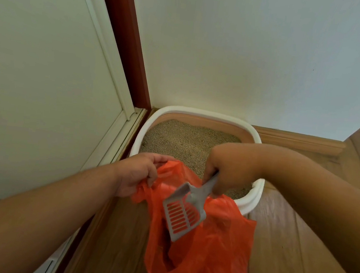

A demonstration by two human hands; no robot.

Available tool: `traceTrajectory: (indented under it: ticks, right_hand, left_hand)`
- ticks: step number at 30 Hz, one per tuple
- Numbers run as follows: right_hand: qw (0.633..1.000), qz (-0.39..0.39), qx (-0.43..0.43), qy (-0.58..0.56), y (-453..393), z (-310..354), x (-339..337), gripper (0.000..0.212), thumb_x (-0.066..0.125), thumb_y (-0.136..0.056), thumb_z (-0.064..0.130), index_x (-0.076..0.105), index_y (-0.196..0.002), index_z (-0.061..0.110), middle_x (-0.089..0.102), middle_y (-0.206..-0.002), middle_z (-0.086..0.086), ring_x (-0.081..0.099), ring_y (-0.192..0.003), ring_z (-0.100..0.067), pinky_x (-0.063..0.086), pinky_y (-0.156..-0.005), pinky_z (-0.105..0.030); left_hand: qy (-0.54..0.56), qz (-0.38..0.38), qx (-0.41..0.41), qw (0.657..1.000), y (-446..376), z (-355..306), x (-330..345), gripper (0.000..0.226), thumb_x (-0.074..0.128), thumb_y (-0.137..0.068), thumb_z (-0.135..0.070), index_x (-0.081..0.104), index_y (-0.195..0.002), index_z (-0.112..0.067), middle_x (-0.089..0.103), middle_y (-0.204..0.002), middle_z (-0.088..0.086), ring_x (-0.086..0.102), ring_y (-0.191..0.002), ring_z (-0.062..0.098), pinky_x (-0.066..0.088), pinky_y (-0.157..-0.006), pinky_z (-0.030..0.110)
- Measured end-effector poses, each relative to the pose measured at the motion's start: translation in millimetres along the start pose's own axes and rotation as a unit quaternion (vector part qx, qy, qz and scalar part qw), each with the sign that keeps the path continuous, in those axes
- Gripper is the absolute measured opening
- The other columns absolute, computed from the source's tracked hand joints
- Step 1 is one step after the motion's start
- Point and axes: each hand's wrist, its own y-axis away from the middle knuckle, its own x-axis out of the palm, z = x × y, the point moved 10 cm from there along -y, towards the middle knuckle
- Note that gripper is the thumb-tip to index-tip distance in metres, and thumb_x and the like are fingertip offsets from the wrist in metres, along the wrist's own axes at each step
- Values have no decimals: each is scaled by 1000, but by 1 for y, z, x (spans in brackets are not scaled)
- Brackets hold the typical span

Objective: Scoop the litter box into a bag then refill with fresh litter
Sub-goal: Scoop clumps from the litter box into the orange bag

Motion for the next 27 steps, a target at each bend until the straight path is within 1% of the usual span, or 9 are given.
traceTrajectory:
  ticks: [3, 6, 7, 9, 12, 14, 16, 21, 27]
  right_hand:
    - [988, -28, 32, -150, 8, -48, -14, 24, 84, -76, 24, 82, -98, 33, 71, -69, 5, 55, -57, -11, 48, -55, -28]
    - [934, -88, 76, -338, 11, -94, -11, 18, 81, -81, 6, 83, -96, 17, 56, -60, -1, 38, -50, -9, 31, -45, -18]
    - [915, -103, 90, -379, 9, -105, -6, 18, 80, -81, 4, 83, -96, 14, 56, -60, -2, 37, -50, -9, 29, -45, -18]
    - [894, -146, 121, -406, 4, -122, 3, 18, 82, -80, 5, 83, -96, 14, 59, -61, -3, 38, -50, -10, 31, -46, -19]
    - [881, -218, 196, -373, -2, -153, 12, 17, 84, -78, 10, 83, -93, 19, 66, -63, -2, 48, -55, -13, 40, -48, -22]
    - [913, -213, 246, -247, -8, -167, 15, 14, 83, -80, 21, 82, -94, 20, 73, -75, -4, 62, -65, -18, 47, -55, -26]
    - [934, -180, 274, -141, -16, -175, 22, 14, 79, -83, 26, 81, -95, 19, 74, -80, -2, 66, -72, -16, 47, -55, -24]
    - [934, -120, 321, -104, -30, -193, 52, 12, 73, -83, 22, 77, -85, 11, 67, -73, -1, 57, -60, -11, 40, -50, -20]
    - [923, -113, 348, -117, -46, -201, 71, 12, 74, -84, 18, 72, -80, 7, 62, -69, -2, 57, -62, -15, 50, -57, -25]
  left_hand:
    - [-35, 16, -40, 998, 2, 14, -5, 87, 26, -70, 33, 69, -129, -14, 77, -107, 13, 75, -74, 24, 47, -47, 27]
    - [-65, 3, -59, 996, 0, 23, -20, 85, 32, -65, 29, 75, -122, -17, 72, -121, 23, 71, -94, 40, 49, -51, 29]
    - [-71, 0, -65, 995, 0, 26, -22, 83, 33, -63, 28, 77, -119, -16, 72, -119, 27, 69, -87, 40, 49, -49, 27]
    - [-78, -4, -73, 994, 0, 27, -23, 80, 31, -64, 28, 79, -113, -11, 72, -94, 26, 62, -59, 28, 45, -42, 24]
    - [-92, -10, -72, 993, 1, 29, -21, 78, 29, -64, 28, 80, -109, -9, 66, -71, 15, 53, -44, 21, 43, -41, 22]
    - [-89, -13, -73, 993, 1, 30, -20, 78, 26, -65, 29, 79, -109, -7, 65, -67, 14, 53, -42, 20, 43, -41, 21]
    - [-92, -17, -74, 993, 2, 29, -18, 76, 26, -67, 29, 78, -111, -5, 64, -64, 12, 53, -40, 19, 43, -40, 20]
    - [-85, -19, -77, 993, 0, 31, -19, 77, 25, -67, 29, 77, -113, -4, 65, -64, 12, 54, -41, 17, 43, -40, 19]
    - [-83, -7, -80, 993, -2, 33, -17, 77, 25, -69, 29, 76, -116, -4, 63, -67, 12, 52, -39, 16, 42, -39, 18]
